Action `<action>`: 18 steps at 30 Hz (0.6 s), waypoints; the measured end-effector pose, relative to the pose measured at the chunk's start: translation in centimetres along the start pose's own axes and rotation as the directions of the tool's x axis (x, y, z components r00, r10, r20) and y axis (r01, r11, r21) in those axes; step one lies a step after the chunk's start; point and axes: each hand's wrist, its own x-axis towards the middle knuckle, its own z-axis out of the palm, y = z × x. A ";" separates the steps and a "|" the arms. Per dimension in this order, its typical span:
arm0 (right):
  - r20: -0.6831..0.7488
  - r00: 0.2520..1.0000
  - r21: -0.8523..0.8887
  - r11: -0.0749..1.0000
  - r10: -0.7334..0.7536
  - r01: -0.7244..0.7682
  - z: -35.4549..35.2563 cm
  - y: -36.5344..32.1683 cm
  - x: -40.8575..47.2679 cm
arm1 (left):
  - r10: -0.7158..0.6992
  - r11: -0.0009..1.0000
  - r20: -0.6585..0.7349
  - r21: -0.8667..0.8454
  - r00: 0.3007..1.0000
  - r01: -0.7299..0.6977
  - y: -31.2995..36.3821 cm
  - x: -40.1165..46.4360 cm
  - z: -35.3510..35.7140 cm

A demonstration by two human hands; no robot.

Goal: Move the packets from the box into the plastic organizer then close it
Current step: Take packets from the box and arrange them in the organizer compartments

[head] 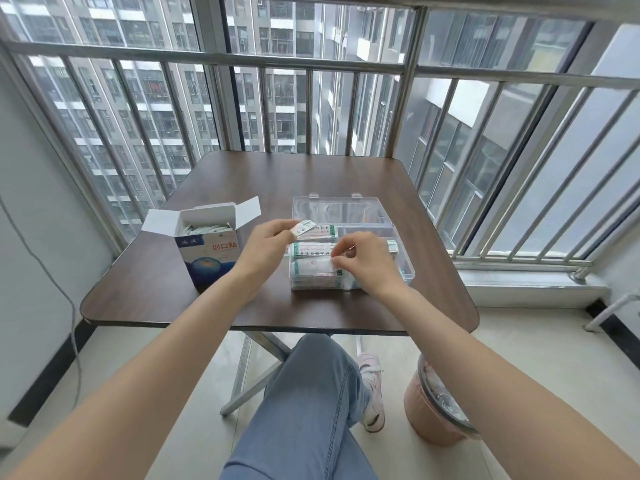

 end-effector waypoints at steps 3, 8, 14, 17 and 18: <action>-0.003 0.997 -0.103 0.992 -0.072 0.071 0.4 -0.1 -0.2 | 0.008 1.000 0.014 0.002 1.000 -0.008 -0.3 0.0 -0.3; -0.020 0.996 -0.122 0.989 -0.082 0.079 0.7 -0.3 0.0 | 0.013 1.000 0.016 0.008 1.000 -0.013 -0.5 0.1 -0.5; 0.016 0.999 0.051 0.998 0.033 -0.034 0.5 -0.5 -0.2 | 0.055 0.993 0.047 0.106 0.997 -0.060 -1.4 0.6 0.0; 0.037 0.998 0.087 0.995 0.048 -0.051 0.5 -0.5 -0.3 | 0.022 0.983 0.067 0.181 0.998 -0.034 -1.7 0.6 0.1; 0.035 0.999 0.078 0.996 0.038 -0.041 0.5 -0.5 -0.3 | 0.014 0.982 0.076 0.185 0.997 -0.028 -1.8 0.7 0.2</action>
